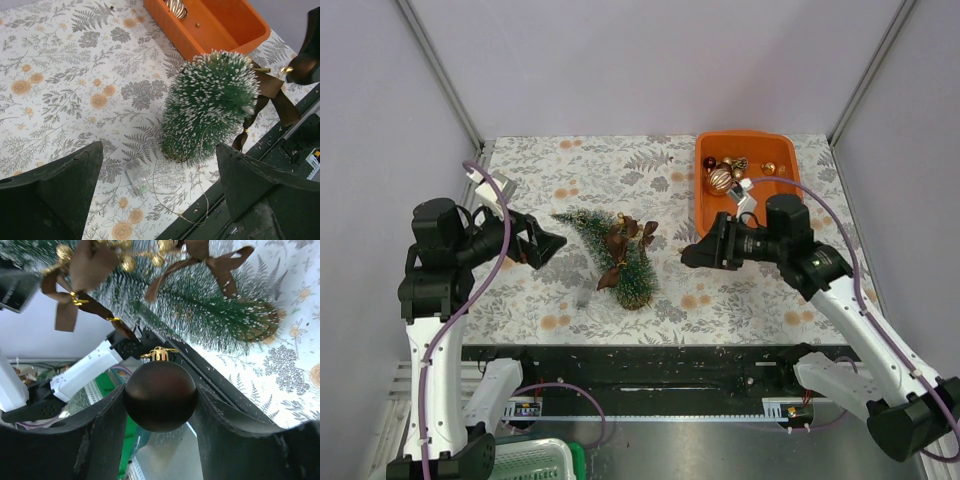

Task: Decorate the small christmas tree

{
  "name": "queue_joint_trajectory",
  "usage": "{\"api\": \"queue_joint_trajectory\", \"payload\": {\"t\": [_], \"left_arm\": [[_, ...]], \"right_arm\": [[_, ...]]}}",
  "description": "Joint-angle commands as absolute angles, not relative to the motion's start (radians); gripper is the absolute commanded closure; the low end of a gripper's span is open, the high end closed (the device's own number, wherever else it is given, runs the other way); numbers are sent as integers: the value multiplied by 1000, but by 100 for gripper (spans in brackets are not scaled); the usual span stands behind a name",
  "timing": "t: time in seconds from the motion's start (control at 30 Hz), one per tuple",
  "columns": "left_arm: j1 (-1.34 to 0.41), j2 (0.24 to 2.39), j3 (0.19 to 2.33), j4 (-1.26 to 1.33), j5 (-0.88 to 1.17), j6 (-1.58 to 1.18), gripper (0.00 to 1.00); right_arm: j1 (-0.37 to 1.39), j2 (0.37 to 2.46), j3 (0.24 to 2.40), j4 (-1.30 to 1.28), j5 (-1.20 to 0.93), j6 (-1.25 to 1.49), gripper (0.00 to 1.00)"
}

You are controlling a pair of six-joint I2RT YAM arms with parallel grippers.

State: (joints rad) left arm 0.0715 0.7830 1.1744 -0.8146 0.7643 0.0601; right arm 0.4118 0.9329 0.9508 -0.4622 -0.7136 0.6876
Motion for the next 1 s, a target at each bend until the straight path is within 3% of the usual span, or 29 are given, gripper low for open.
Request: {"api": "queue_joint_trajectory", "payload": {"t": [0.0,0.73,0.87,0.97], "left_arm": [[77,764,1235,-782,828,78,1],[75,804,1154,-588,983,-71,2],[74,796,1144,-588,985,-75,8],[74,796,1144,-584,983,-78,20]], "right_arm": [[529,1009,983,-419,-663,650,68],[620,1137,887,-144,-692,647,70],[634,1167,891,-118,-692,643,70],[637,1193,888,-95,-692,644,71]]}}
